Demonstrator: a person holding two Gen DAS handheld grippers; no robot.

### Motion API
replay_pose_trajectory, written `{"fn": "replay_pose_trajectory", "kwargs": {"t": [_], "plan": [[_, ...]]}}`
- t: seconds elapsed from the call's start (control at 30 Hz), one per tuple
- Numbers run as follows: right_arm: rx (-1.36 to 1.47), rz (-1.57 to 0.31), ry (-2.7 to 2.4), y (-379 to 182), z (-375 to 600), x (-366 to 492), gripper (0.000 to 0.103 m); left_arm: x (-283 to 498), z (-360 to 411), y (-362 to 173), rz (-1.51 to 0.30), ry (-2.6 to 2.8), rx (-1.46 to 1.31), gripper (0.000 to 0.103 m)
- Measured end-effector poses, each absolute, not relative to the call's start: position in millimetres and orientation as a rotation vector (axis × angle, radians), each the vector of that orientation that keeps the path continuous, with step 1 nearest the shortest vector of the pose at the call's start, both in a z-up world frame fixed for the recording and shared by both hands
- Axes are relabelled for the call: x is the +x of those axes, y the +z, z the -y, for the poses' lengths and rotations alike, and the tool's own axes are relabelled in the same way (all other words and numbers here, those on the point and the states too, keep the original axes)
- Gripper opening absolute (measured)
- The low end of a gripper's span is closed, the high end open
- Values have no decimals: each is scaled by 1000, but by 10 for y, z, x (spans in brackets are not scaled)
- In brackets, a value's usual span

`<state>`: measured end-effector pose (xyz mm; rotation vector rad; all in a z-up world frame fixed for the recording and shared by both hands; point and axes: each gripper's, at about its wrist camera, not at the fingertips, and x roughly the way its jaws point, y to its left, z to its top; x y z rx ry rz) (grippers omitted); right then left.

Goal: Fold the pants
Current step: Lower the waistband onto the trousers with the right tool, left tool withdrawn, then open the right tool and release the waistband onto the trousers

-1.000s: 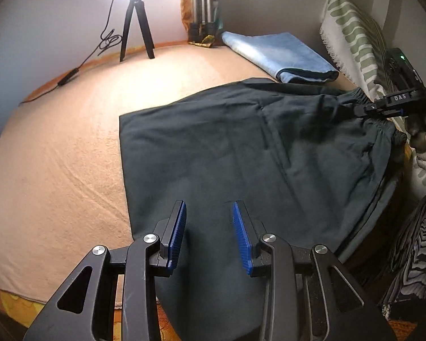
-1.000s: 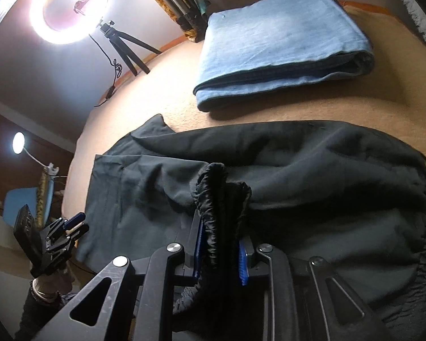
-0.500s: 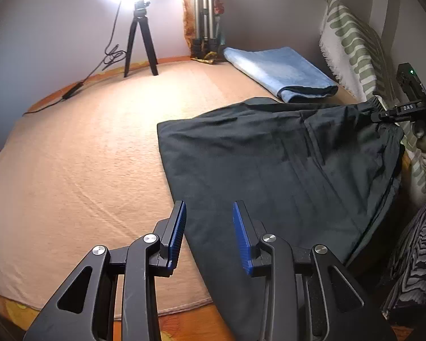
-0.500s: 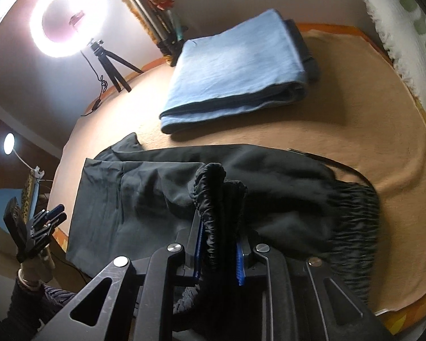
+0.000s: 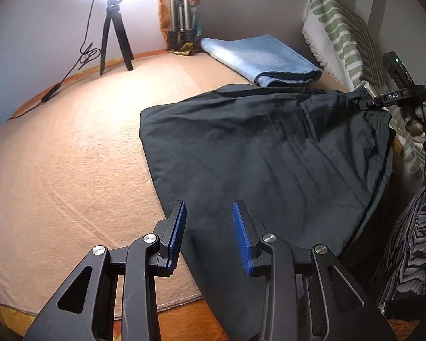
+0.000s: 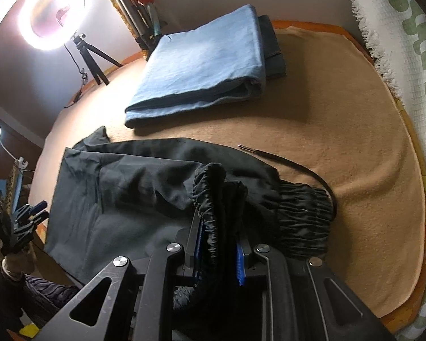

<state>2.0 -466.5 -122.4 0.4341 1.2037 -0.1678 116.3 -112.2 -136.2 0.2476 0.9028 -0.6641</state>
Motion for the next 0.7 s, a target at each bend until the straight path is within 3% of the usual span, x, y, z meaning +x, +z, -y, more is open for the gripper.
{"fn": "replay_pose_trajectory", "kwargs": {"t": [0.13, 0.17, 0.27, 0.4, 0.57, 0.7], "plan": [[441, -1202, -188, -1226, 4737, -33, 17, 1137, 1131, -1365, -902, -657, 249, 36], [439, -1202, -190, -1229, 4740, -37, 20, 1134, 1126, -1369, -902, -656, 248, 40], [400, -1200, -223, -1190, 4714, -54, 34, 1113, 1126, -1383, -905, -653, 251, 41], [342, -1153, -272, -996, 4643, -100, 39, 1075, 1080, -1388, -903, -634, 250, 41], [312, -1061, -249, -615, 4355, -49, 60, 1053, 947, -1446, -933, -608, 197, 41], [291, -1036, -173, -452, 3954, 169, 62, 1035, 858, -1519, -959, -593, 152, 41]]}}
